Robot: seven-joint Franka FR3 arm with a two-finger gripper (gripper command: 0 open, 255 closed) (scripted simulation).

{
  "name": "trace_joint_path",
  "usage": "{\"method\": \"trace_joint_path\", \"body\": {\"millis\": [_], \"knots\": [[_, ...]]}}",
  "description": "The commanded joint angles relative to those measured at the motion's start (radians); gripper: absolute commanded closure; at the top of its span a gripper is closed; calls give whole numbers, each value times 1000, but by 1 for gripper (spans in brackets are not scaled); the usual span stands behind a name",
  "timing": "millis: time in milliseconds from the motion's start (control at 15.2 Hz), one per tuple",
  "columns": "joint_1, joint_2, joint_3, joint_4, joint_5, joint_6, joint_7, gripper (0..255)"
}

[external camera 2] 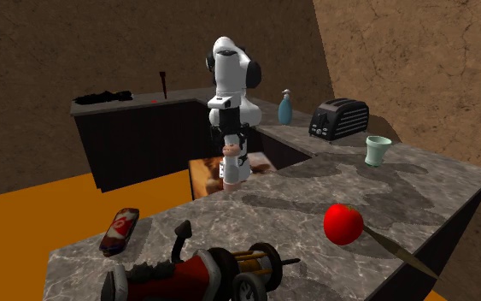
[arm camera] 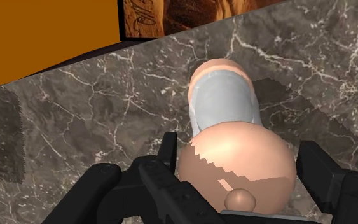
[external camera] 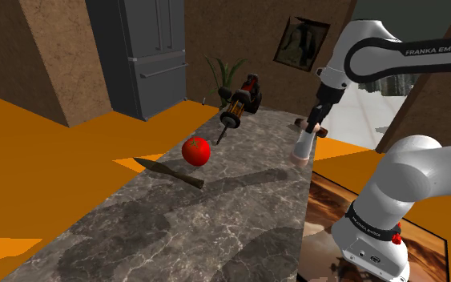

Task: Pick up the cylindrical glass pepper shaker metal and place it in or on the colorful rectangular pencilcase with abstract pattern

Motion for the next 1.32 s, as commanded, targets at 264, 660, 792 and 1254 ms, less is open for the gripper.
{"method": "trace_joint_path", "body": {"millis": [264, 660, 792, 1254], "knots": [[7, -6, 12, 79, 13, -85, -1, 255], [13, 0, 23, 162, 24, -162, -1, 255], [7, 26, 1, 195, 11, -168, -24, 255], [-17, 213, -156, 363, -62, -132, -174, 255]]}}
